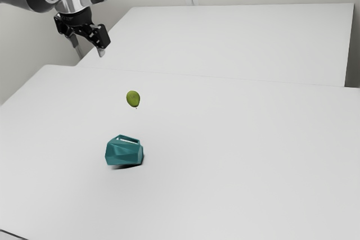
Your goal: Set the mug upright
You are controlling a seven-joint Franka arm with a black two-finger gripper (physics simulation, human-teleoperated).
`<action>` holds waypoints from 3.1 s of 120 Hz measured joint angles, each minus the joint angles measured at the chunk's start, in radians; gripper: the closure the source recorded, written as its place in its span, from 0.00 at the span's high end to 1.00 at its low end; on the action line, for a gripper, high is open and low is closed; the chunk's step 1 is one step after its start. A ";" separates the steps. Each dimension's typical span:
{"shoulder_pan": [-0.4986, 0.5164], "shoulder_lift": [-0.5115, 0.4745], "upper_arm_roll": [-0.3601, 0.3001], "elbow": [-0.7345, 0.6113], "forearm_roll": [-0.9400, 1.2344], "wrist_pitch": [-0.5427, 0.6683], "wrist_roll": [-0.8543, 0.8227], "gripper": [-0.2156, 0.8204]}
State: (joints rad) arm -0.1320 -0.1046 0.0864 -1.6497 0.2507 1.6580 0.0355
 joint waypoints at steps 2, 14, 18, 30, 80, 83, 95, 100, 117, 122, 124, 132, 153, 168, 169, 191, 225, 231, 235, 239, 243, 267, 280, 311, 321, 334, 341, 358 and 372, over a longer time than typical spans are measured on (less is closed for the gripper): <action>0.000 0.000 0.000 -0.001 0.000 0.000 0.000 0.79; 0.002 0.001 0.000 -0.002 0.000 -0.002 0.000 0.79; 0.003 0.002 0.000 -0.002 0.000 -0.001 0.000 0.79; 0.012 0.006 0.000 -0.003 -0.001 0.003 -0.001 0.79; 0.315 0.061 0.015 -0.166 -0.386 0.008 -0.002 0.79; 0.344 0.076 0.015 -0.172 -0.415 0.008 -0.002 0.79; 0.445 0.137 0.016 -0.188 -0.517 0.005 0.000 0.79; 0.476 0.167 0.017 -0.194 -0.557 0.004 0.000 0.79; 0.396 0.242 0.034 -0.233 -0.692 0.001 0.002 0.79; 0.381 0.265 0.038 -0.239 -0.725 0.001 0.003 0.79; 0.379 0.273 0.040 -0.241 -0.737 0.001 0.003 0.79; 0.381 0.295 0.046 -0.261 -0.777 0.002 0.004 0.79; 0.382 0.368 0.075 -0.272 -0.848 0.008 0.006 0.79; 0.382 0.403 0.086 -0.274 -0.878 0.012 0.007 0.79; 0.382 0.404 0.087 -0.274 -0.879 0.012 0.007 0.79; 0.381 0.448 0.090 -0.296 -0.931 0.014 0.008 0.79; 0.378 0.475 0.080 -0.304 -1.012 0.014 0.010 0.79; 0.377 0.477 0.080 -0.305 -1.023 0.014 0.010 0.79; 0.378 0.478 0.077 -0.305 -1.029 0.014 0.010 0.78; 0.378 0.478 0.073 -0.305 -1.033 0.014 0.010 0.75; 0.377 0.479 0.070 -0.305 -1.036 0.014 0.009 0.69; 0.373 0.477 0.055 -0.297 -1.040 0.014 0.008 0.25; 0.372 0.474 0.051 -0.294 -1.038 0.014 0.006 0.16; 0.367 0.455 0.023 -0.280 -1.028 0.017 -0.002 0.06; 0.359 0.437 0.013 -0.278 -1.005 0.024 -0.006 0.05; 0.319 0.371 -0.008 -0.277 -0.902 0.054 -0.017 0.04; 0.298 0.343 -0.024 -0.276 -0.823 0.083 -0.022 0.04; 0.246 0.304 -0.062 -0.273 -0.594 0.196 -0.031 0.04; 0.240 0.297 -0.109 -0.270 -0.441 0.293 -0.038 0.03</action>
State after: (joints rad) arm 0.1084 0.1920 -0.0221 -1.9198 -0.1903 1.9513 -0.0023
